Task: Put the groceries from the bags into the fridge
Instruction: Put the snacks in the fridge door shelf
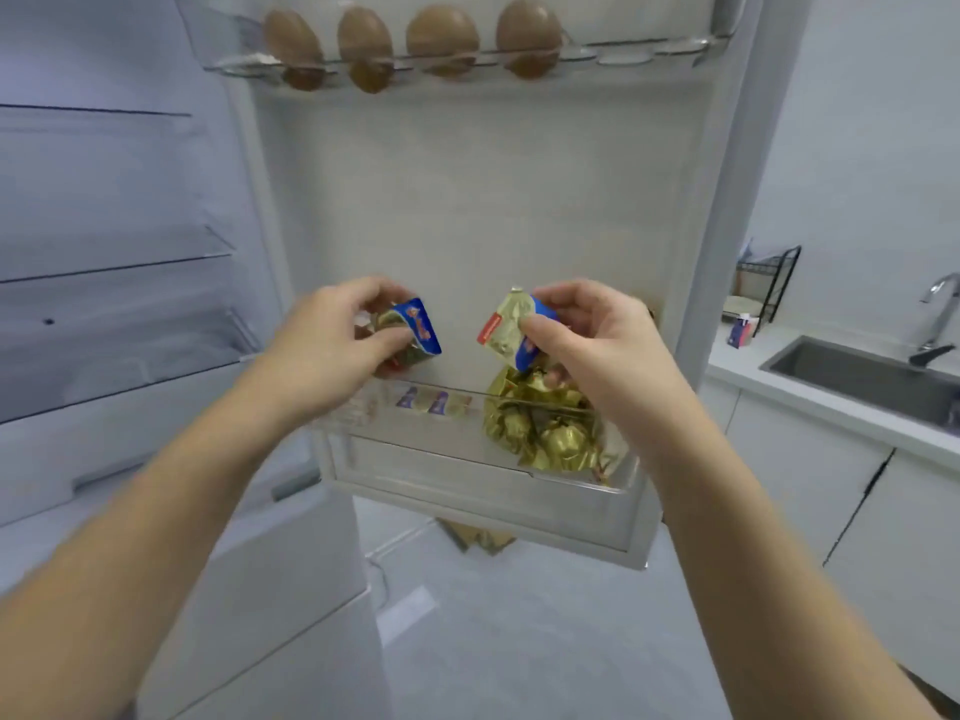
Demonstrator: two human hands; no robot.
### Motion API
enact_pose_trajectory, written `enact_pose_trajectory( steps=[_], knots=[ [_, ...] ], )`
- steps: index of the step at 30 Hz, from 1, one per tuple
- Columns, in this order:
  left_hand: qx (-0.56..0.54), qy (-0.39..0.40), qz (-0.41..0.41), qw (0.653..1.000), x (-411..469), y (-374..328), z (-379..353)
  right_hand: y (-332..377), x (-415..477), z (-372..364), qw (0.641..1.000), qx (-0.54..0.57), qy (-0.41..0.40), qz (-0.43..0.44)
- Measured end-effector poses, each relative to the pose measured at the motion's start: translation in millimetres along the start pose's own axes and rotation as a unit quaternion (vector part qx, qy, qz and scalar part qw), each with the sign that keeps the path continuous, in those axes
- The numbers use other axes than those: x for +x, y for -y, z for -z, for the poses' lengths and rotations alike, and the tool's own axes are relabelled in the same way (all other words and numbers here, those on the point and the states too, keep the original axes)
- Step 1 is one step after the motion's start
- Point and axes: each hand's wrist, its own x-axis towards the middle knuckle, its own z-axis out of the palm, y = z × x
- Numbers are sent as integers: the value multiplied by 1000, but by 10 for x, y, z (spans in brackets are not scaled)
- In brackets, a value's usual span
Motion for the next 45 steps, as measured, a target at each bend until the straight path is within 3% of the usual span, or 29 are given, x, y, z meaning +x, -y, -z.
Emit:
enact_pose_trajectory(
  steps=[2,6,11,16,21,24,29,39,45],
  knots=[
    [144,68,-12,987,335,11,156,42,293,-136,997,-69,25,-14],
    [355,229,-49,905,870,79,206,-12,722,-415,965,-237,94,-63],
    [465,396,-63,790,1276,172,33,-35,1066,-755,863,-427,221,-156],
    [502,460,-100,726,1423,264,-314,-243,1264,-925,814,-410,301,-279],
    [454,533,-120,704,1377,364,-501,-400,1221,-985,786,-384,331,-355],
    [441,544,-133,701,1350,418,-544,-489,1199,-993,788,-380,324,-360],
    [427,531,-162,714,1339,514,-579,-559,1197,-983,805,-382,292,-347],
    [431,490,-188,734,1278,603,-605,-531,1128,-1001,804,-439,257,-308],
    [440,492,-199,725,1246,611,-579,-504,1072,-1018,812,-423,243,-321]
  ],
)
